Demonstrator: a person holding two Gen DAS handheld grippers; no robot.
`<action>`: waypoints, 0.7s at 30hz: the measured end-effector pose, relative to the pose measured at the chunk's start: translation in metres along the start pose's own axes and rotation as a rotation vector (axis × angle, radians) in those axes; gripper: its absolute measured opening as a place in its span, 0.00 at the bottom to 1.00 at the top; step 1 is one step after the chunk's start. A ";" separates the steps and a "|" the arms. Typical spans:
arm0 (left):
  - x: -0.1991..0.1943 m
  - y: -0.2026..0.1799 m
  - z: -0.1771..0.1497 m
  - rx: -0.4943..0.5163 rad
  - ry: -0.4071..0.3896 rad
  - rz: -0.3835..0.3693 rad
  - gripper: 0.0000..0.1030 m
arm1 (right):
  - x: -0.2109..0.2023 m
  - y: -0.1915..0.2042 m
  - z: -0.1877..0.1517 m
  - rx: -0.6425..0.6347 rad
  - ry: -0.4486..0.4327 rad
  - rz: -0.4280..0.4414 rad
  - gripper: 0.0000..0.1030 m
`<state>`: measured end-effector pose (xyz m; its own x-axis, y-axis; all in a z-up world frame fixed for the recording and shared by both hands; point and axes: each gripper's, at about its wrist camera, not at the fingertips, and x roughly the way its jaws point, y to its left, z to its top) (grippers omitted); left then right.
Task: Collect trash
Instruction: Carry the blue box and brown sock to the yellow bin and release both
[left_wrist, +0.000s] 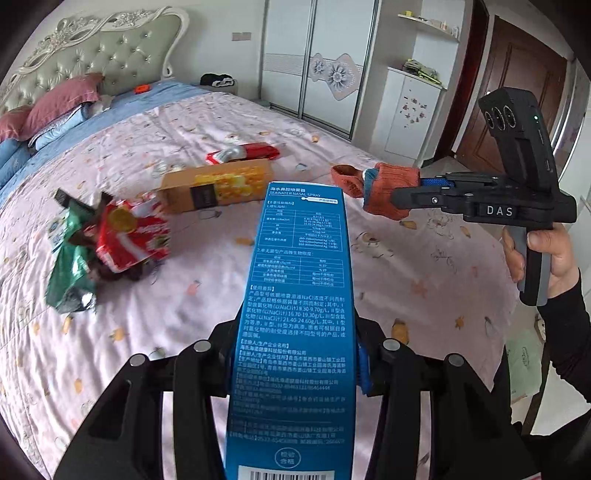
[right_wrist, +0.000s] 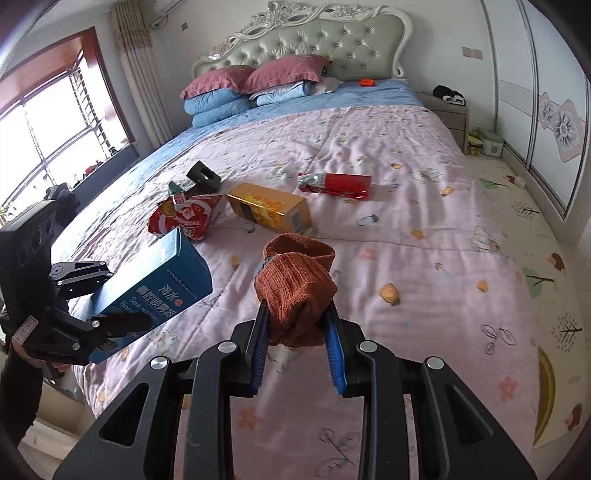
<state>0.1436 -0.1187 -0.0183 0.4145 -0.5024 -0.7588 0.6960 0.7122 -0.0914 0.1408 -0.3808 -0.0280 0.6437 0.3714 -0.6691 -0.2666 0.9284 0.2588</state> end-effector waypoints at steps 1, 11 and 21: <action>0.008 -0.009 0.006 0.006 0.004 -0.013 0.46 | -0.008 -0.010 -0.003 0.014 -0.007 -0.009 0.27; 0.088 -0.104 0.073 0.111 0.051 -0.117 0.46 | -0.076 -0.111 -0.044 0.154 -0.054 -0.134 0.27; 0.174 -0.196 0.129 0.165 0.118 -0.230 0.46 | -0.122 -0.191 -0.084 0.264 -0.066 -0.262 0.27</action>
<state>0.1546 -0.4088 -0.0494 0.1708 -0.5735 -0.8012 0.8535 0.4924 -0.1705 0.0530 -0.6045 -0.0548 0.7129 0.1129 -0.6922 0.1017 0.9599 0.2613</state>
